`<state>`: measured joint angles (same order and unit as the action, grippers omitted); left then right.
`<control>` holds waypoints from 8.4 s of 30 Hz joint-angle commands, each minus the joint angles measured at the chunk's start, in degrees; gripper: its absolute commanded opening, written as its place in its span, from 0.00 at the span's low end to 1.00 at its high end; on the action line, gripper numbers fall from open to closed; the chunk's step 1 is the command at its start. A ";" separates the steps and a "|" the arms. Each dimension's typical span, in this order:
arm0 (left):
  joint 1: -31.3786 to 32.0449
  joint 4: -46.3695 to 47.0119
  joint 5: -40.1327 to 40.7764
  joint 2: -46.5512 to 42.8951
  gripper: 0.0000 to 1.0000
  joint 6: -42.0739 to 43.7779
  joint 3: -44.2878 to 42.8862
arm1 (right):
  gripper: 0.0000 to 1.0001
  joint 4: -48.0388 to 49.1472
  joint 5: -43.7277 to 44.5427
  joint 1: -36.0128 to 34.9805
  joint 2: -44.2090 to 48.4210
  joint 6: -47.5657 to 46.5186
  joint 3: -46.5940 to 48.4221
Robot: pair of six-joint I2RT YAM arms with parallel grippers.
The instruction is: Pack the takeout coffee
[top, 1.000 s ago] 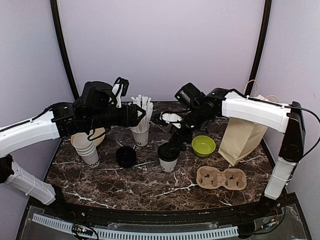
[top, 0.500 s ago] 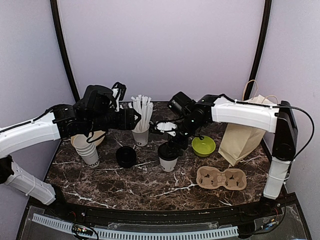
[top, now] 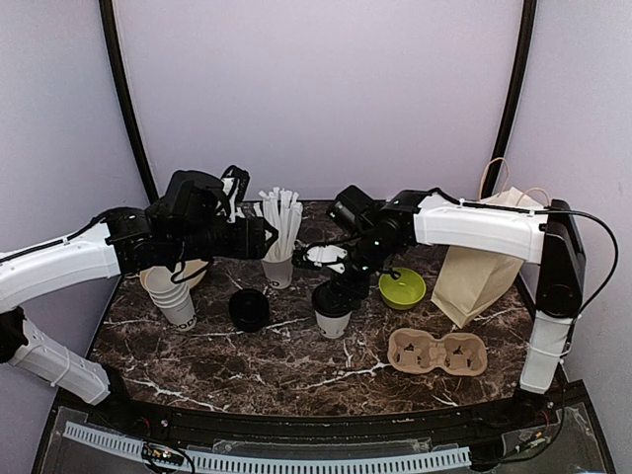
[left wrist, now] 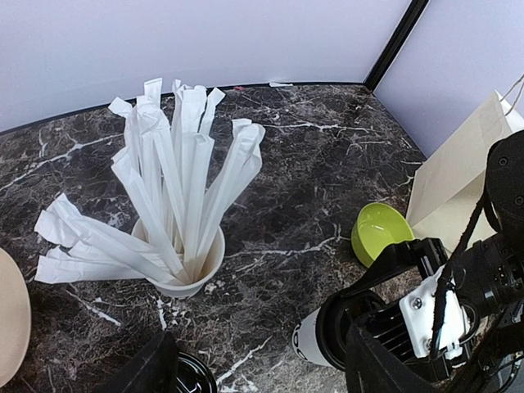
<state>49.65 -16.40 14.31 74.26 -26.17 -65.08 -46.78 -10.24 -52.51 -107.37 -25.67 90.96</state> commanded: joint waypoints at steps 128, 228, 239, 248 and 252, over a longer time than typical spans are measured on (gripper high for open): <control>-12.18 -53.31 -10.68 9.02 0.00 -0.32 -21.68 | 0.84 5.00 -30.46 15.82 19.13 -0.44 -9.57; 25.16 -44.35 -4.69 41.93 0.07 28.04 -40.68 | 0.84 5.43 -29.38 26.14 22.23 3.79 -14.04; 26.50 -45.99 -8.03 37.01 0.36 23.82 -42.26 | 0.84 4.41 -31.32 26.14 22.18 3.75 -12.74; 16.37 -48.51 2.07 27.88 0.45 10.60 -37.66 | 0.84 5.46 -30.63 26.14 24.01 3.86 -15.01; 10.06 -50.65 4.62 26.79 0.43 5.07 -32.19 | 0.84 6.04 -30.51 26.14 24.37 4.01 -15.36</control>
<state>65.21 -62.19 14.28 101.84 -13.41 -102.39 -42.44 -40.34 -26.48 -84.82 -22.09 76.36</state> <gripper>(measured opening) 0.438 0.841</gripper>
